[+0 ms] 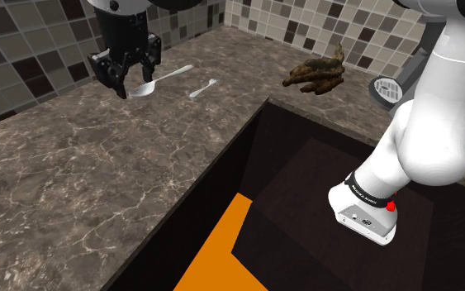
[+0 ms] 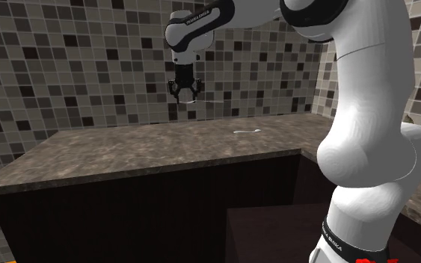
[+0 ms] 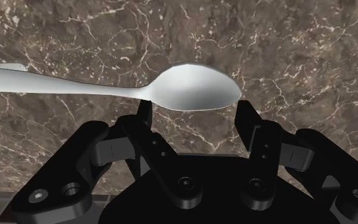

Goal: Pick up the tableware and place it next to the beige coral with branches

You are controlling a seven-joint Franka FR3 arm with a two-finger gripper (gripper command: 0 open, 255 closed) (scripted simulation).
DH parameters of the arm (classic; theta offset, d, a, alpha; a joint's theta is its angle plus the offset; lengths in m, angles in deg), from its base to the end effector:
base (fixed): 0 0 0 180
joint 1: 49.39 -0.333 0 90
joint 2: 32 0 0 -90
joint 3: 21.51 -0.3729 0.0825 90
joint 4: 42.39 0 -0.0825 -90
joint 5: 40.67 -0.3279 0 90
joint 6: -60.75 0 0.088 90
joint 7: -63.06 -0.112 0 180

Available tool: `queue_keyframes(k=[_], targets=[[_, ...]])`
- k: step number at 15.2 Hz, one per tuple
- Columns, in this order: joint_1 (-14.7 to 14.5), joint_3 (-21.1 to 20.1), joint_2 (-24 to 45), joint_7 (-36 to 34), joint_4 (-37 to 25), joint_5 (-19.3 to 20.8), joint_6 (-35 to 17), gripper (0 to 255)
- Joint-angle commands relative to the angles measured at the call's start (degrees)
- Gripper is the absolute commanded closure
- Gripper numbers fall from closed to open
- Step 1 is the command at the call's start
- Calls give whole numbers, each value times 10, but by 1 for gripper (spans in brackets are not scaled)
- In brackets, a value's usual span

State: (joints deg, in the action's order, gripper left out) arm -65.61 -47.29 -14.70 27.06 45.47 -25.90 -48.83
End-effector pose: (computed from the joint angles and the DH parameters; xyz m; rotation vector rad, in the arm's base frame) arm 0.4997 0.3673 0.5691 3.0986 0.2381 0.2473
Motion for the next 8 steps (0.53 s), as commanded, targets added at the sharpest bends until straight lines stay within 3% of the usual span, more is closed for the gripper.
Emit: queue_keyframes(k=[1,7,8], targets=[[-1,0,0,2,-14,-1,14,255],[-5,-2,2,8,-61,-2,58,255],[8,-2,-25,17,-25,-14,46,255]])
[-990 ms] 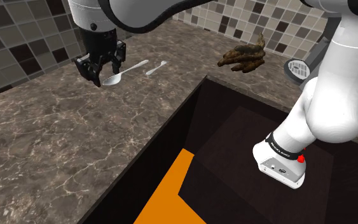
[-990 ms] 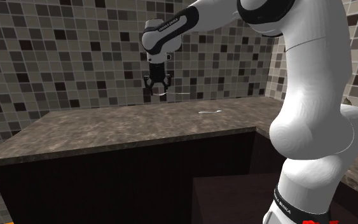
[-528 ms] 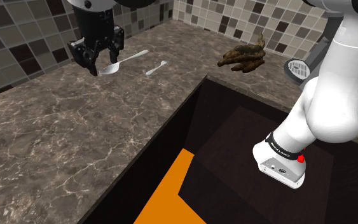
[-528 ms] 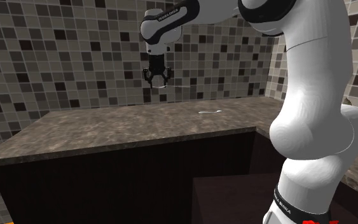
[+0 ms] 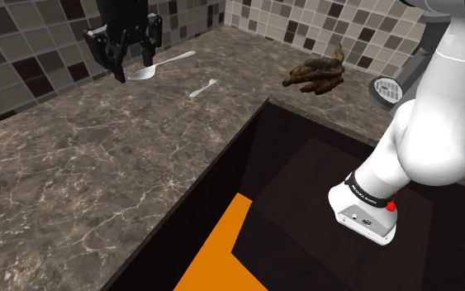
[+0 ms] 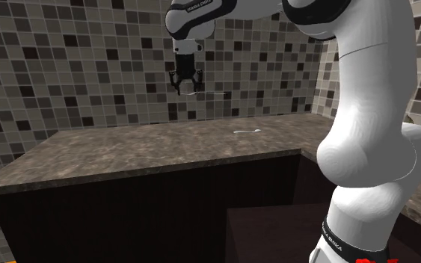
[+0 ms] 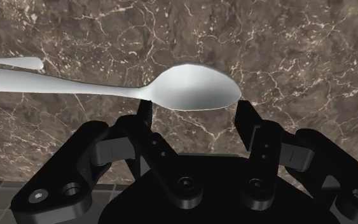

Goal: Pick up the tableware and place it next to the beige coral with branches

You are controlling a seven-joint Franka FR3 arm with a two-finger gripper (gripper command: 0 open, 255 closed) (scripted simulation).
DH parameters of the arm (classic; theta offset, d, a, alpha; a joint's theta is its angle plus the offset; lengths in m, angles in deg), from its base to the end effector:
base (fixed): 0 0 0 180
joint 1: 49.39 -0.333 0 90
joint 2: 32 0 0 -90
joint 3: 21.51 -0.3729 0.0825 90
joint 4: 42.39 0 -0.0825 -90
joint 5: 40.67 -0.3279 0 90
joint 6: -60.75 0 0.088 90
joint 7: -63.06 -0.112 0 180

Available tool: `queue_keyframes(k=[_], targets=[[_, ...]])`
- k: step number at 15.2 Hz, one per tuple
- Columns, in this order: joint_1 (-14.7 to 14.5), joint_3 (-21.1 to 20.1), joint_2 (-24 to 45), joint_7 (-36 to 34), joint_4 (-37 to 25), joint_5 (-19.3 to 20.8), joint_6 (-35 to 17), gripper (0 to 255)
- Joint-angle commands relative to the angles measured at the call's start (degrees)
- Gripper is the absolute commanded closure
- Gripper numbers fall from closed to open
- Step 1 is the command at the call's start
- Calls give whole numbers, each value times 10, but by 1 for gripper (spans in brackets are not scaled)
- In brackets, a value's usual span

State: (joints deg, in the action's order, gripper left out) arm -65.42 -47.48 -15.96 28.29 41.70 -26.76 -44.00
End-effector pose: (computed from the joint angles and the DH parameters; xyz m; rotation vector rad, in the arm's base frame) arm 0.4945 0.3605 0.6021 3.0981 0.2379 0.2464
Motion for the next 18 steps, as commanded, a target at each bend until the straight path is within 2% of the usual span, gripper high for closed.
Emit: queue_keyframes(k=[1,4,8,13,18], targets=[[18,0,-38,15,47,-18,-14,255],[47,7,-113,49,138,-55,-42,255],[72,27,-206,102,242,-100,-66,255],[85,66,-311,171,350,-142,-79,255],[90,113,-406,235,440,-163,-78,255]])
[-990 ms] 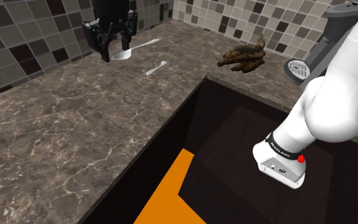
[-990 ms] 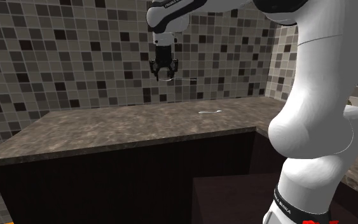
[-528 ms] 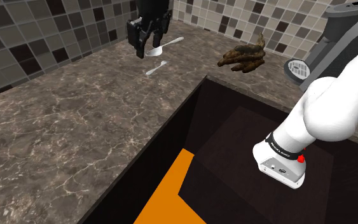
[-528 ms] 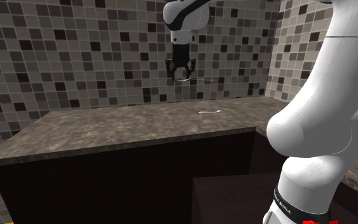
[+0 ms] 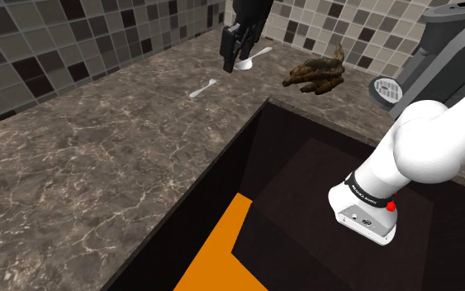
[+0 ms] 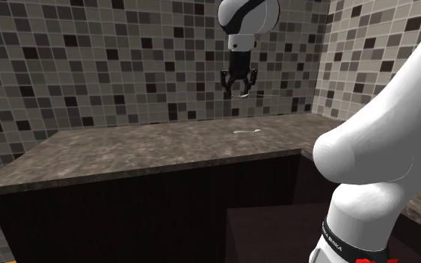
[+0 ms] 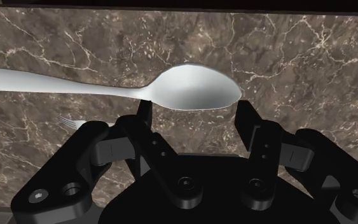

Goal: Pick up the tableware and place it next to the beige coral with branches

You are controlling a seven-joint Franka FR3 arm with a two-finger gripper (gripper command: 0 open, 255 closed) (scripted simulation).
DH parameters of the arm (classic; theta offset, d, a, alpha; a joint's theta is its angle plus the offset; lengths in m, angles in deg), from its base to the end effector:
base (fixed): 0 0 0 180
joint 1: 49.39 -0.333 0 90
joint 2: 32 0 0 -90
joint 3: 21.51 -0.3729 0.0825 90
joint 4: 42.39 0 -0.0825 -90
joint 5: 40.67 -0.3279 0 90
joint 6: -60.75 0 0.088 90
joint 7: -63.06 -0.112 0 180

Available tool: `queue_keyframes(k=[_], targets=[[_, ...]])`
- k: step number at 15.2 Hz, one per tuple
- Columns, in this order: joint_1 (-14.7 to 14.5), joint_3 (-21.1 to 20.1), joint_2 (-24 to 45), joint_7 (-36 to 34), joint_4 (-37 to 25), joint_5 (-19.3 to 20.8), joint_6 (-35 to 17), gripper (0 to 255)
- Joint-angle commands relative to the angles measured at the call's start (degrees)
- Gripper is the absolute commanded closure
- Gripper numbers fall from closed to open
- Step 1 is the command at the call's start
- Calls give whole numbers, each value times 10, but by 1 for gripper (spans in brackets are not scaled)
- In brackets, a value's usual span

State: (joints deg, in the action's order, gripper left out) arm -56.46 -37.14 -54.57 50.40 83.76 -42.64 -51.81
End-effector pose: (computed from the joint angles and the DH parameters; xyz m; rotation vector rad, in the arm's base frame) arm 0.3413 0.1682 0.6086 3.0976 0.2356 0.2465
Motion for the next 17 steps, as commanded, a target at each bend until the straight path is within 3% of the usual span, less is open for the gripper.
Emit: queue_keyframes(k=[1,9,17], targets=[[2,19,-38,26,36,-5,2,255],[19,102,-173,121,142,6,30,255],[57,193,-283,220,207,55,75,255]])
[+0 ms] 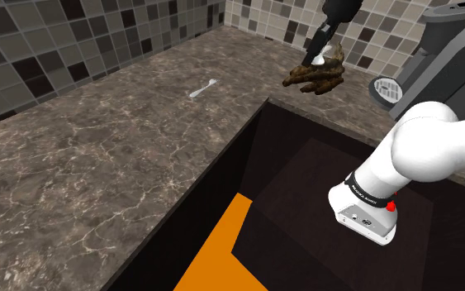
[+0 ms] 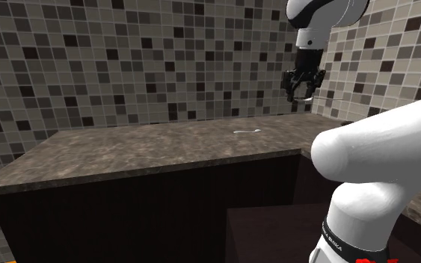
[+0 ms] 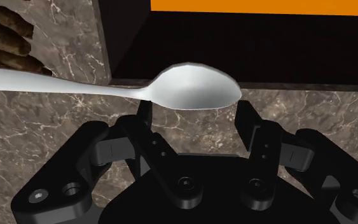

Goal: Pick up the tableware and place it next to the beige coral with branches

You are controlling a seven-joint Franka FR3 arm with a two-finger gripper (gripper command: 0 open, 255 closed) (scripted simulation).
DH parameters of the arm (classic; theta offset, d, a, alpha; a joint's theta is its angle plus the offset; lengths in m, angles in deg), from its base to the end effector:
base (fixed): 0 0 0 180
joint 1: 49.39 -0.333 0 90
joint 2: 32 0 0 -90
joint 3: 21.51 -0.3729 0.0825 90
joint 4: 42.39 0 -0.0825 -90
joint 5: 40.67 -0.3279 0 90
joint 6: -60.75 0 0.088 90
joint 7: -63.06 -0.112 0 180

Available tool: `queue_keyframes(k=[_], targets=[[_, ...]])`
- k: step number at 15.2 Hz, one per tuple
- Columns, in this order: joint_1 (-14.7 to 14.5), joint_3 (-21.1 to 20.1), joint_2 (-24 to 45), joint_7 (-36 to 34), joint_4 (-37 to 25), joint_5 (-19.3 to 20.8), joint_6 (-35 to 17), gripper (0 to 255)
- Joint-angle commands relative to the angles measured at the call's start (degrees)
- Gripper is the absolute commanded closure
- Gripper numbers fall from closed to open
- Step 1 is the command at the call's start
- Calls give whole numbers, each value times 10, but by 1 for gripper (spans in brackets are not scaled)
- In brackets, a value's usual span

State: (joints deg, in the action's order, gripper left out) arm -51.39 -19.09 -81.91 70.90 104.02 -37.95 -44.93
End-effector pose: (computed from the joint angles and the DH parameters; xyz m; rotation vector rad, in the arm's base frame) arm 0.2079 -0.0105 0.5843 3.0983 0.2345 0.2469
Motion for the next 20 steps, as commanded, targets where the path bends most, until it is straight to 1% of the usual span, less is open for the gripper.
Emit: queue_keyframes(k=[1,6,10,15,20], targets=[[12,25,-21,27,9,16,12,255],[46,89,-67,94,23,60,39,255],[73,142,-89,150,22,99,58,255],[103,212,-97,221,4,149,75,255],[123,283,-87,291,-30,194,84,255]])
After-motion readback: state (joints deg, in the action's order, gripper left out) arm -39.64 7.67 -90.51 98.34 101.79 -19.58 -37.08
